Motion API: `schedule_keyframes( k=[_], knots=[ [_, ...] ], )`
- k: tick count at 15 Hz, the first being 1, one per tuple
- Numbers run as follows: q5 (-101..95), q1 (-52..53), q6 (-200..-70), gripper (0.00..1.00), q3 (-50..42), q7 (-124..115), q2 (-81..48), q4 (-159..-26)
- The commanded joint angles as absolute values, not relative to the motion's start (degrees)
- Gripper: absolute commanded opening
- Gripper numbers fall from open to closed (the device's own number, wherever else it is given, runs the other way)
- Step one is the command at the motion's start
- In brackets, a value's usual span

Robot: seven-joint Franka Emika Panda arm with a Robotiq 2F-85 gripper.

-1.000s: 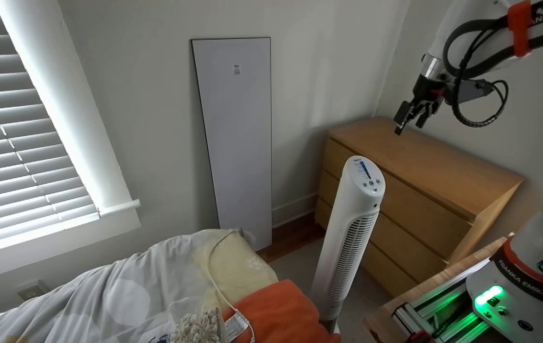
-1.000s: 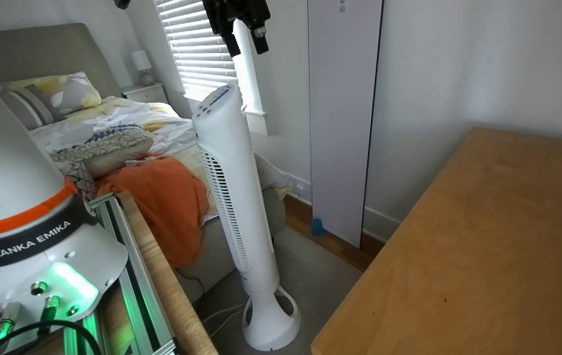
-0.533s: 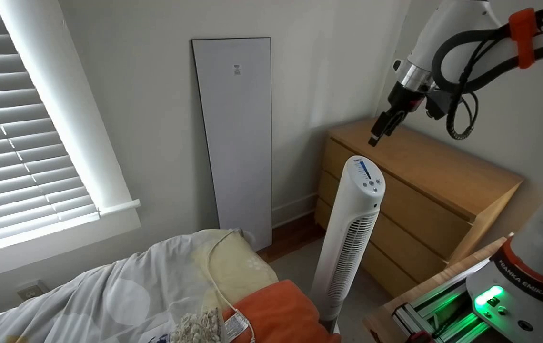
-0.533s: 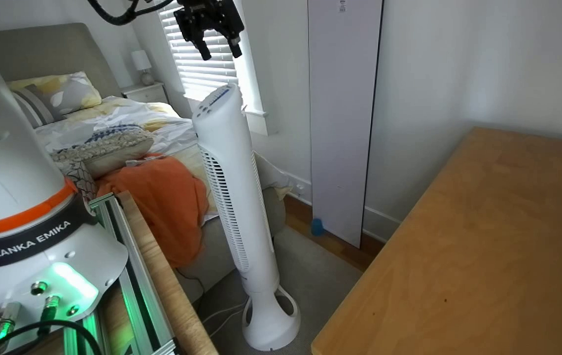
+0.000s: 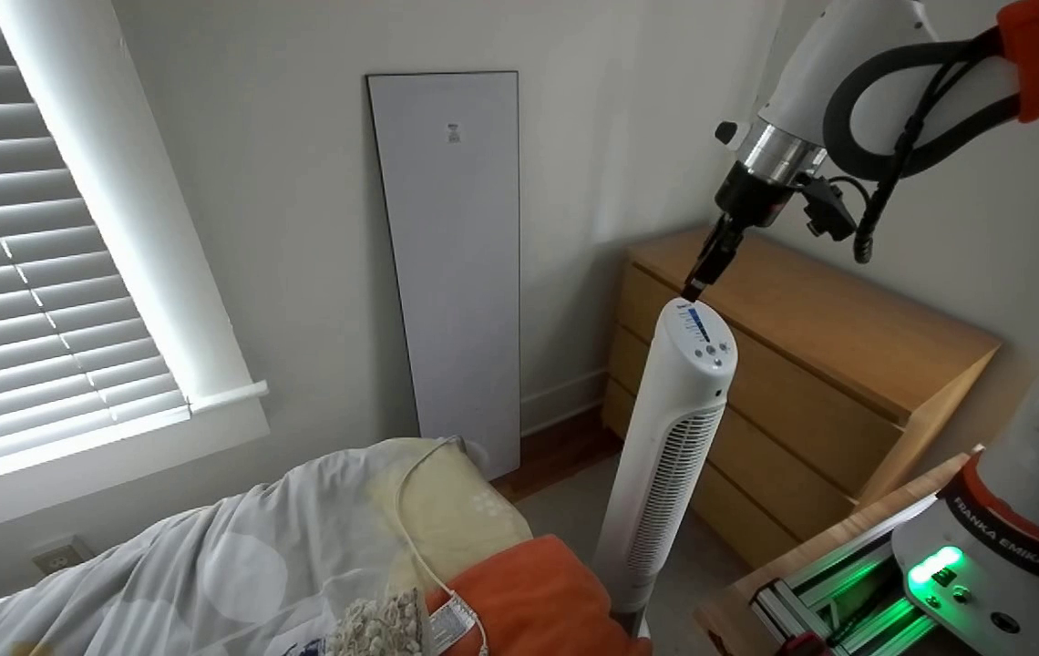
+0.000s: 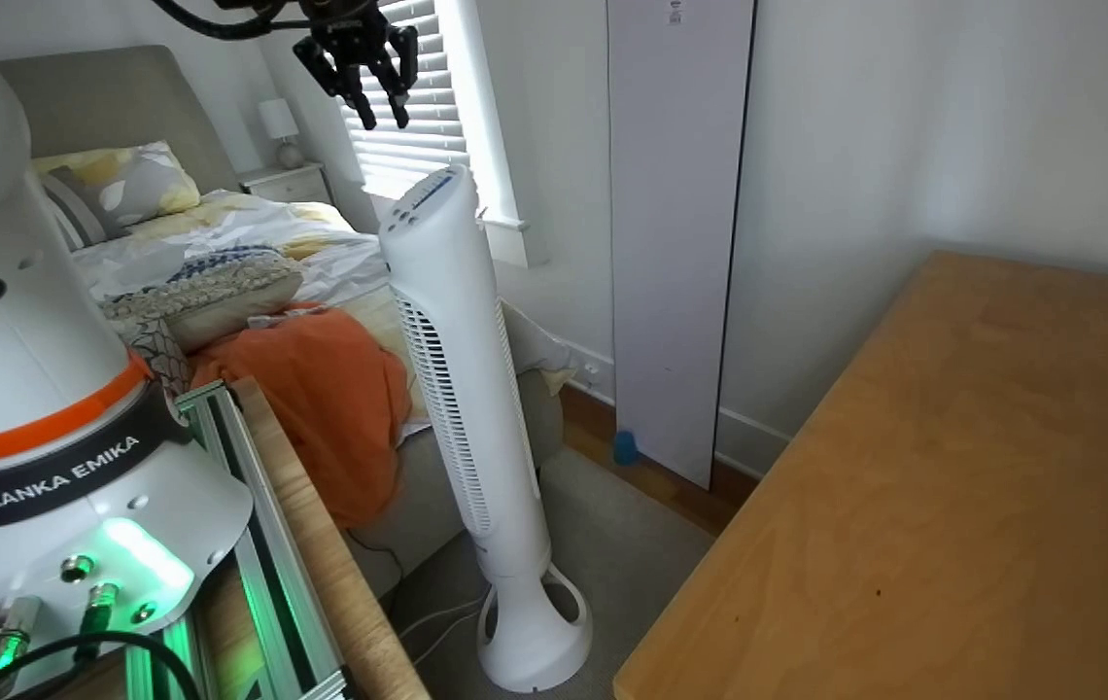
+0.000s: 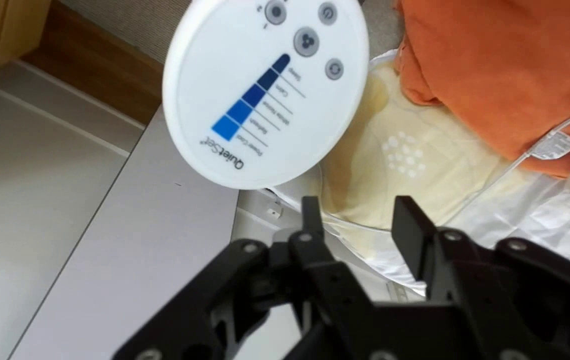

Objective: Push a button on the heater

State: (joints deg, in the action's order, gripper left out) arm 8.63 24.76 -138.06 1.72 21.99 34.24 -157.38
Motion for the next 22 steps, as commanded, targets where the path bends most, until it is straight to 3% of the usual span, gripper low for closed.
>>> schedule_keyframes(
  k=[1,2,4,9,22],
  knots=[
    [9.9,26.7,-137.0,0.12,-0.9,29.8,33.7,-157.3],
    [10.6,27.3,-137.1,0.04,-2.0,31.9,33.5,-157.3],
    [10.9,27.3,-135.2,0.00,-3.4,34.5,32.8,-157.4],
    [15.9,27.6,-128.0,0.00,-5.9,42.6,31.6,-157.4],
    [18.8,25.1,-128.4,0.00,-4.0,47.9,26.4,-157.4]
  ],
)
